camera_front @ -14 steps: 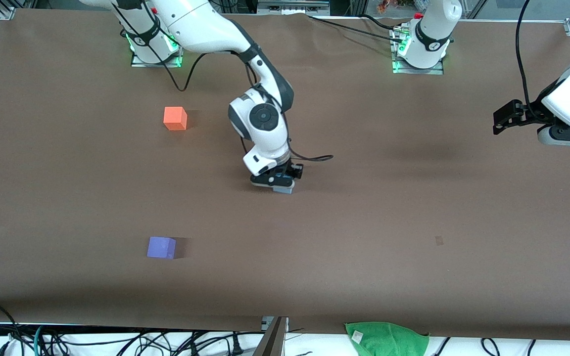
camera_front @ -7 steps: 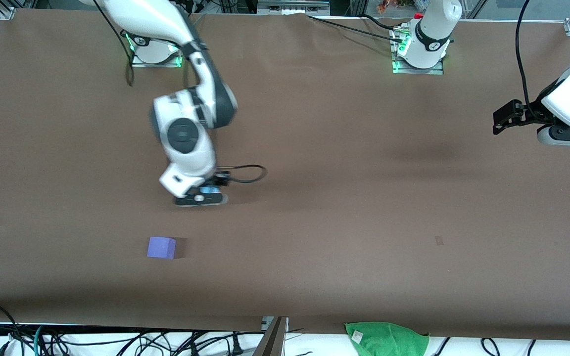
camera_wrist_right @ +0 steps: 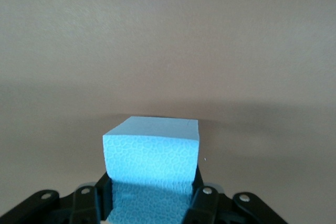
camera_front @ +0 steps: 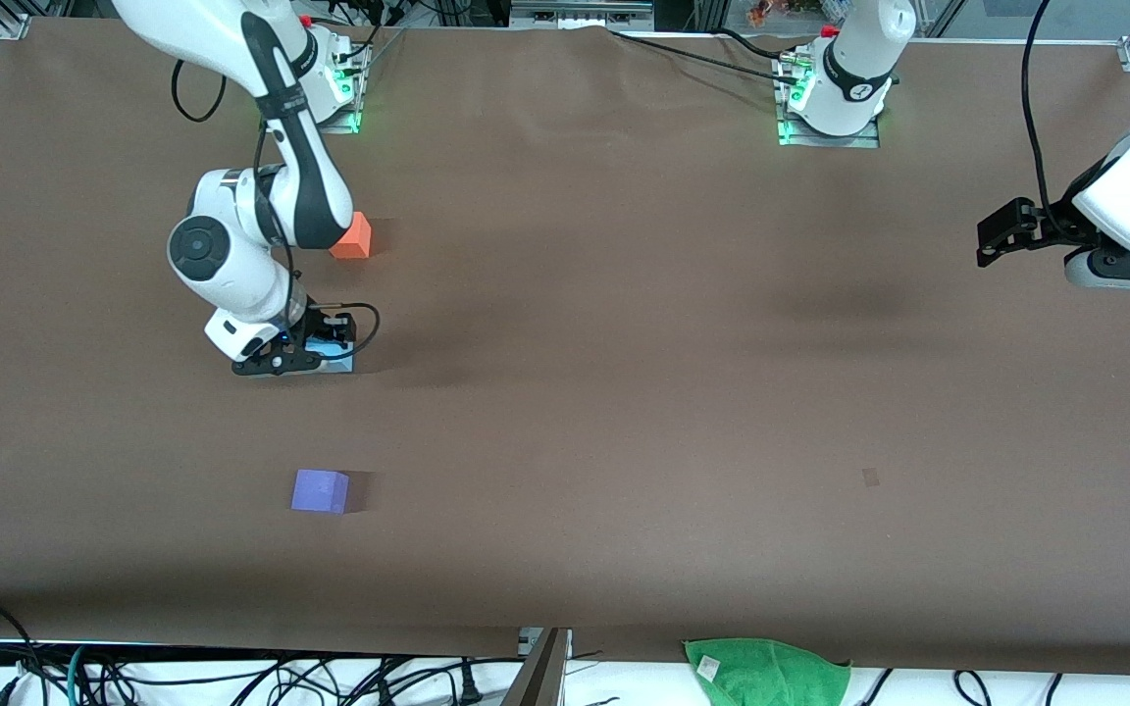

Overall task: Place blue block between orange and purple blocks
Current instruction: 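Carry the light-blue cube with the right gripper beside the orange cube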

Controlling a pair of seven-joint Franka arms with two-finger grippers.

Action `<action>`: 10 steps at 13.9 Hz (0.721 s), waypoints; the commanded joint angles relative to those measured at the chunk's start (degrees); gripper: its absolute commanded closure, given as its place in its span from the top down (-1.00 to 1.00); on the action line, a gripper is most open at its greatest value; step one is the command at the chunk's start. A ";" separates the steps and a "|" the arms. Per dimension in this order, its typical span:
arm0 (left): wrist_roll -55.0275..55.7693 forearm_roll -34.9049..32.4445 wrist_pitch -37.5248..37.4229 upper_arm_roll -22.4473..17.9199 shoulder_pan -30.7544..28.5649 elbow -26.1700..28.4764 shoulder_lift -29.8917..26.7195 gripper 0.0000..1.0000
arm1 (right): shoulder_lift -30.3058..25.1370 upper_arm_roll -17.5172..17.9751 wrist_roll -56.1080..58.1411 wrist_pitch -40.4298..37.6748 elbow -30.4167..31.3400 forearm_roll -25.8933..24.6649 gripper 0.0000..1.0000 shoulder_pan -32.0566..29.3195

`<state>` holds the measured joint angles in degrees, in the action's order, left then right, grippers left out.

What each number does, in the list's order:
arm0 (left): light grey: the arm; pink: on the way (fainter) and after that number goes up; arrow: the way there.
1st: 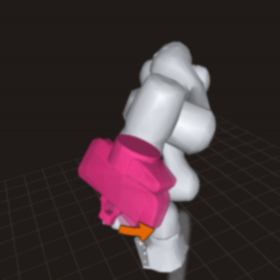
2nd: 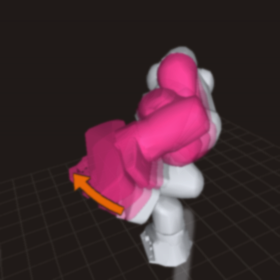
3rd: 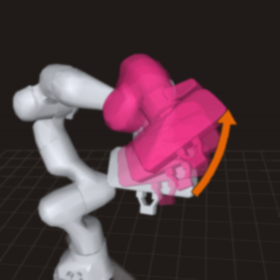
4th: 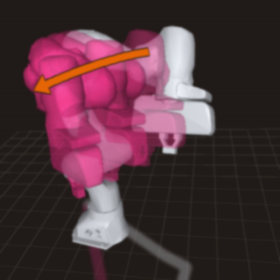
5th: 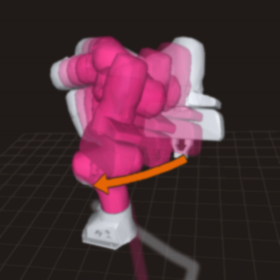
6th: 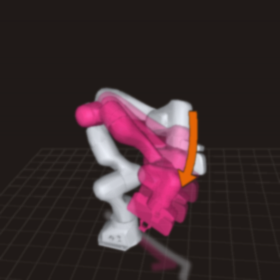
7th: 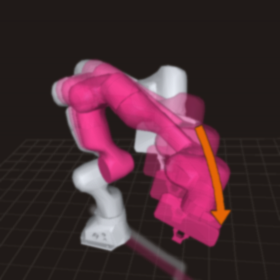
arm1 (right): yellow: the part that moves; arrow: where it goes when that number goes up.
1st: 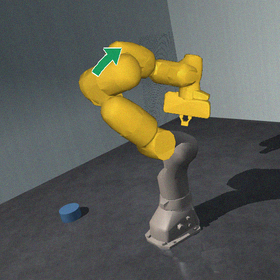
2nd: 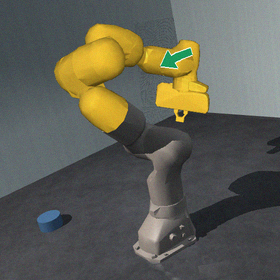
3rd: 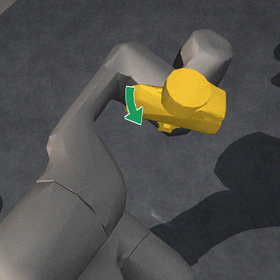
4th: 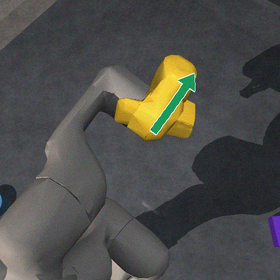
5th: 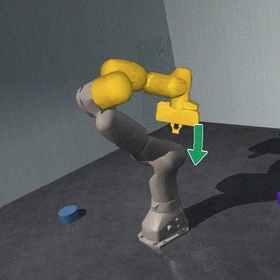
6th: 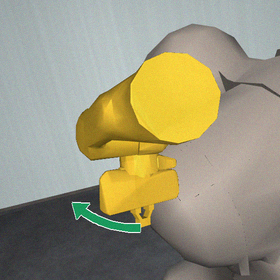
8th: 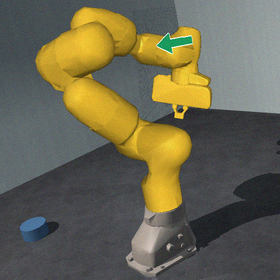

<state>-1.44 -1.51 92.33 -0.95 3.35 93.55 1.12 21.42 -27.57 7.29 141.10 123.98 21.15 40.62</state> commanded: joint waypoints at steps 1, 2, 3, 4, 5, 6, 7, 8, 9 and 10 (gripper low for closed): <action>0.38 0.54 0.31 -0.37 0.35 1.02 -0.95 1.00 | 0.02 0.33 7.55 0.93 0.91 7.04 -0.63 -0.81; 0.38 0.54 0.31 -0.37 0.43 1.02 -0.95 1.00 | 0.63 0.33 7.74 1.36 0.73 8.02 -0.63 -0.81; 0.38 0.45 0.31 -0.28 0.43 1.02 -0.95 1.00 | 1.33 0.41 7.74 2.67 0.65 8.38 -0.63 -0.81; 0.38 0.45 0.31 -0.28 0.43 1.02 -0.95 1.00 | 2.38 0.50 7.74 3.99 0.38 8.38 -0.63 -0.81; 0.38 0.54 0.31 -0.37 0.35 1.02 -0.95 1.00 | 3.26 0.59 7.83 4.96 -0.05 8.38 -0.63 -0.90; 0.38 0.54 0.14 -0.28 0.35 1.02 -0.95 1.00 | 3.71 0.59 7.83 5.23 -0.32 8.47 -0.62 -0.98; 0.47 0.54 -0.04 -0.37 0.35 1.02 -0.95 1.00 | 3.71 0.68 7.83 5.23 -0.41 9.34 -0.62 -0.98; 0.47 0.54 -0.22 -0.37 0.35 1.02 -1.03 1.00 | 3.97 0.77 7.91 5.23 -0.41 10.39 -0.61 -0.81; 0.47 0.54 -0.39 -0.37 0.35 1.02 -1.03 1.00 | 4.58 1.11 7.91 5.23 -0.32 10.92 -0.59 -0.63; 0.56 0.54 -0.65 -0.28 0.35 1.02 -1.03 1.00 | 4.94 1.12 7.91 5.23 -0.41 11.28 -0.58 -0.63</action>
<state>-1.43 -1.51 92.12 -0.95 3.36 93.60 1.12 25.62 -26.92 13.53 145.64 123.77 29.76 39.94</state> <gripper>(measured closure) 0.000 0.449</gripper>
